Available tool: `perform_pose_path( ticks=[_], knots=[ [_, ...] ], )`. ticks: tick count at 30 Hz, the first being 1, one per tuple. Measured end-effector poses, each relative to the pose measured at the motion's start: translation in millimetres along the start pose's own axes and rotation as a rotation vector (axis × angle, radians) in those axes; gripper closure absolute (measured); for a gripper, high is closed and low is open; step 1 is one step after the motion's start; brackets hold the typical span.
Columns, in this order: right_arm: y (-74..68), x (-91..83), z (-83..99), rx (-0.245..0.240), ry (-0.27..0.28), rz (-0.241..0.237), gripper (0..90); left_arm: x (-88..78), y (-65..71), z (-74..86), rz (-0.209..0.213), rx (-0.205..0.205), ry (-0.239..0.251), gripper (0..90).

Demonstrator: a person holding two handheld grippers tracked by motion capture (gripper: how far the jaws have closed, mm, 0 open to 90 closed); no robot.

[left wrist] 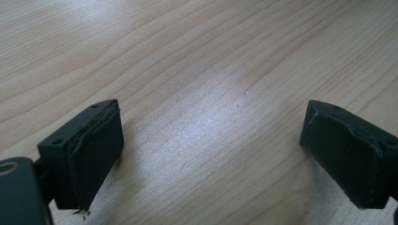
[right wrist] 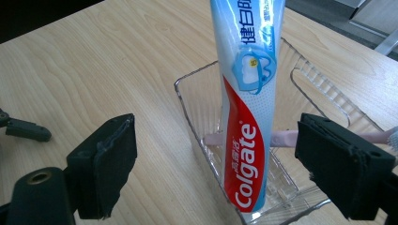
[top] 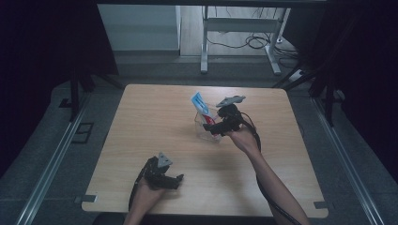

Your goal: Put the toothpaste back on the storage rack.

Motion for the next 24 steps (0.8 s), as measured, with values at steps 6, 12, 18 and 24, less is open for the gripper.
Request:
perform_pose_path(
  ticks=[6, 12, 18, 24],
  knots=[
    [-2.2, -4.3, 3.0, -0.007, 0.008, -0.002, 12.9, 0.0, 0.0, 0.0, 0.0, 0.0, 0.0, 6.4],
    [-3.7, -8.1, 8.0, -0.012, 0.011, -0.006, 12.9, -0.2, 0.1, 0.1, 0.001, 0.0, -0.002, 6.4],
    [-2.8, -10.8, 16.5, -0.005, 0.01, -0.011, 12.9, -0.2, -0.1, 0.1, 0.0, 0.002, -0.002, 6.4],
    [0.6, -14.9, 24.4, 0.004, 0.012, -0.008, 13.0, -0.2, 0.0, 0.1, 0.001, 0.001, -0.002, 6.4]
  ],
)
Point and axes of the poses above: each handheld gripper's, and its own axes: x roughly forward along the jaws, z roughly out of its underside, y roughly to its right, the point moved 6 cm from there along x, roughly forward along the jaws, and after that the axes turned 12 degrees about -y, right-handed, at the moved point
